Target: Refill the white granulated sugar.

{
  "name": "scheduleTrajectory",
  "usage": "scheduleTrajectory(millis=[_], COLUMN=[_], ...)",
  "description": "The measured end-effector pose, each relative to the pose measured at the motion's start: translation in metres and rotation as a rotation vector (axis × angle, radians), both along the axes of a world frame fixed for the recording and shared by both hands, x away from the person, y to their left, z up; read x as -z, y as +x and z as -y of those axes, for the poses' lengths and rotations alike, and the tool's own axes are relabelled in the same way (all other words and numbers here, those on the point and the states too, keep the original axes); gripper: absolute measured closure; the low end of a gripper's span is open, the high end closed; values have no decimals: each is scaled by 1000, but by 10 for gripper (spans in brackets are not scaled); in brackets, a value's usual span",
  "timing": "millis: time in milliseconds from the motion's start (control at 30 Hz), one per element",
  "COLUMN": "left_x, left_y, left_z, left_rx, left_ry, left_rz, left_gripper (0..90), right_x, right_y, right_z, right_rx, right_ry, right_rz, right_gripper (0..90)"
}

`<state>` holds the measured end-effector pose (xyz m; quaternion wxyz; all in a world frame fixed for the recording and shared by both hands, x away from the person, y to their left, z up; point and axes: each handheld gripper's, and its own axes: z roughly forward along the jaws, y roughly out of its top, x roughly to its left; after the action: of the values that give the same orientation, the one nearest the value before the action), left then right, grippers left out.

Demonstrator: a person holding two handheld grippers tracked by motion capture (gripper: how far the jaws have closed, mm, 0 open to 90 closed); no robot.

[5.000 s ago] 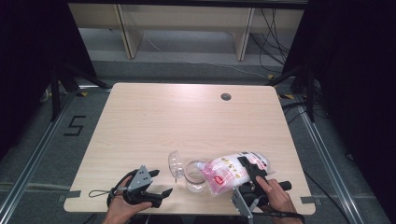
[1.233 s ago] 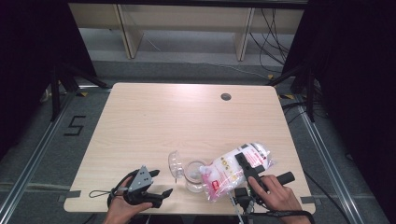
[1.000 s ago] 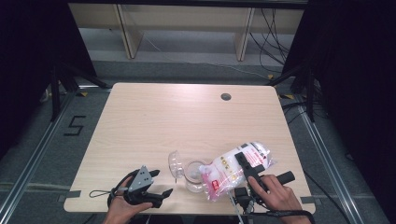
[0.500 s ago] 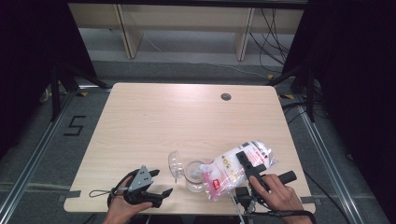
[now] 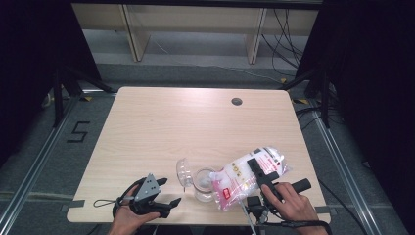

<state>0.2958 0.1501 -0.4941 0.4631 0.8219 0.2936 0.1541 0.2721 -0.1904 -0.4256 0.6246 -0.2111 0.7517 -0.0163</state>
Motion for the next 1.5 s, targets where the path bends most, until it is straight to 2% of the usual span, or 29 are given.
scheduleTrajectory(millis=[67,133,200,267,333,433,467,533,567,600,633,733,833,900,967,1067,1133,1233,1267,1300,1333,1367,1400,1500], left_x=[-1,-1,-1,0,0,0,1,0,0,0,0,0,0,0,0,0,0,1,0,1,0,0,0,0], left_y=[1,1,0,-1,-1,-1,-1,-1,-1,-1,-1,-1,-1,-1,-1,-1,-1,-1,-1,-2,-2,-1,-2,-1], left_z=[-2,-2,-2,0,0,0,0,0,0,0,0,0,0,0,-1,0,0,0,1,1,1,-1,1,0], left_rx=[8,9,3,-12,-10,-12,-10,-12,-12,-13,-12,-11,-11,-11,-11,-12,-11,-7,-15,-18,-17,-7,-12,-4], left_ry=[33,33,29,4,-6,-4,-7,-4,-4,-5,-5,-3,-3,-3,3,-3,-3,-8,-5,-14,-5,24,-10,-14], left_rz=[3,5,-1,-15,-18,-17,-18,-18,-17,-18,-18,-17,-17,-16,-15,-17,-16,-18,-17,-19,-17,-13,-19,-20], left_gripper=[196,196,195,196,196,196,196,196,196,196,196,196,196,196,195,196,196,196,196,195,196,196,196,196], right_x=[0,0,1,3,2,2,3,3,1,4,2,0,2,-1,1,-1,2,-1,1,0,0,0,0,-1], right_y=[0,0,0,-1,-1,-1,-1,-1,-1,-2,-1,0,0,1,-1,0,-2,-2,-3,-1,-1,0,1,4], right_z=[0,-1,-1,0,0,-1,0,0,-1,1,0,0,2,2,4,3,4,0,-1,-2,-3,-3,-4,-3], right_rx=[-8,-5,-3,12,6,6,11,9,1,24,3,-7,16,-4,20,2,25,-9,8,-15,-5,-11,-9,-12], right_ry=[-2,0,7,22,8,4,21,23,10,59,26,10,35,7,17,-6,34,-1,25,6,18,14,16,11], right_rz=[7,0,-4,-9,0,-5,-10,-10,-6,-18,-5,-4,-12,-3,-4,1,-11,-3,-15,-5,-8,-8,-12,-8], right_gripper=[499,499,499,500,500,501,501,502,502,502,502,503,504,504,505,505,505,506,506,506,506,507,507,509])
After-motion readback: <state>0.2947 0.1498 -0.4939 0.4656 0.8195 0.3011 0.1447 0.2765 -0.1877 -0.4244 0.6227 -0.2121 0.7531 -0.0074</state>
